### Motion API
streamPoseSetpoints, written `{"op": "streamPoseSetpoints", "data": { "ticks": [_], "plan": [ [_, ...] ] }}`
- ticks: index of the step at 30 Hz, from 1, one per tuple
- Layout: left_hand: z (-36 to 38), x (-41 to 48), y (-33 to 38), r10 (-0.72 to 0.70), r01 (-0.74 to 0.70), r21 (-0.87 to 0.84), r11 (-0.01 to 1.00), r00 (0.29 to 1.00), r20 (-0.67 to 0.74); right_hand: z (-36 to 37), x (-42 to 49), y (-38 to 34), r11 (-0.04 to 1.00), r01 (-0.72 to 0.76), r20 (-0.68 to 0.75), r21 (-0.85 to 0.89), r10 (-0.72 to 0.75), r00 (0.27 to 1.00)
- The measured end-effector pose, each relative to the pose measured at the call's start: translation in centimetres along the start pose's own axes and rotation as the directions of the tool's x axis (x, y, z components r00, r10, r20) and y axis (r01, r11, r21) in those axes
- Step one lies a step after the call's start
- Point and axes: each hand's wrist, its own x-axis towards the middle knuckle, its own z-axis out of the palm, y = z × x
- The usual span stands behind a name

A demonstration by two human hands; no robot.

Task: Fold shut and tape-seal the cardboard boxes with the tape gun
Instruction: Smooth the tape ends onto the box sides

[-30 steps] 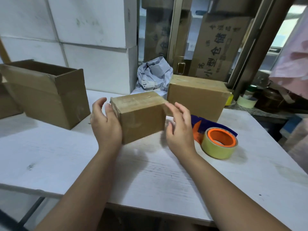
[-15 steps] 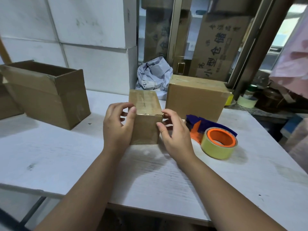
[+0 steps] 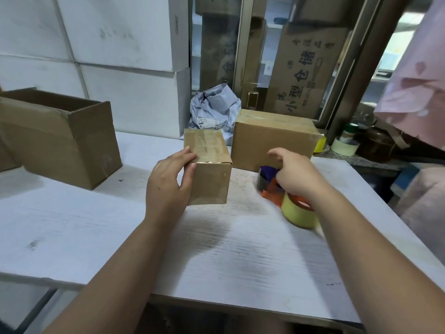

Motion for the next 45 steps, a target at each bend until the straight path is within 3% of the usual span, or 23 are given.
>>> {"op": "streamPoseSetpoints", "data": {
  "ticks": [3,5,11,16,20,23,26,28,31,33,39,42,45],
  "plan": [
    [0.2,0.0,-0.1,-0.051,0.06,-0.079,0.995,0.992,0.112,-1.6,0.4,1.8,0.964,0.003,0.257,-0.266,0.068,0.964],
    [0.2,-0.1,-0.1,-0.079,0.095,-0.107,0.99,0.986,0.145,-1.5,0.7,2.8,0.938,-0.02,0.327,-0.347,0.141,0.935],
    [0.3,-0.3,0.2,-0.126,0.147,-0.135,0.98,0.981,0.15,-0.6,0.7,4.1,0.904,-0.111,0.214,-0.412,0.215,0.953],
    [0.3,-0.4,0.7,-0.176,0.189,-0.123,0.974,0.978,0.113,-0.6,0.7,4.2,0.96,-0.077,0.231,-0.27,0.142,0.962],
    [0.3,-0.4,0.5,-0.134,0.13,-0.058,0.99,0.989,-0.066,-0.4,0.3,4.4,0.991,-0.123,0.082,0.054,0.118,0.99],
    [0.1,0.2,1.9,0.055,-0.043,0.06,0.997,0.977,-0.206,-0.4,0.0,3.6,0.928,-0.144,-0.046,0.344,0.17,0.984],
    [0.6,1.3,5.8,0.145,-0.153,-0.067,0.986,0.983,-0.11,-0.5,-0.5,2.2,0.83,-0.082,-0.176,0.551,0.212,0.961],
    [1.2,2.0,8.8,0.008,0.0,-0.181,0.984,0.999,0.044,-0.4,-1.0,1.1,0.757,-0.004,-0.255,0.653,0.224,0.941],
    [2.3,3.1,11.6,-0.29,0.379,-0.298,0.876,0.908,0.303,0.0,-1.9,-0.1,0.742,0.134,-0.41,0.657,0.202,0.889],
    [2.8,3.5,12.2,-0.353,0.479,-0.35,0.805,0.861,0.367,0.4,-2.3,-0.6,0.757,0.206,-0.489,0.621,0.168,0.856],
    [3.2,3.7,12.6,-0.381,0.456,-0.239,0.857,0.874,0.303,1.5,-3.8,-1.5,0.803,0.346,-0.626,0.485,0.042,0.779],
    [2.8,4.1,12.5,-0.43,0.493,-0.329,0.805,0.868,0.247,2.2,-4.5,-1.9,0.831,0.399,-0.679,0.387,-0.037,0.733],
    [2.3,4.1,12.5,-0.461,0.489,-0.414,0.768,0.87,0.173,2.2,-4.9,-2.3,0.832,0.401,-0.68,0.382,-0.04,0.732]
  ]
}}
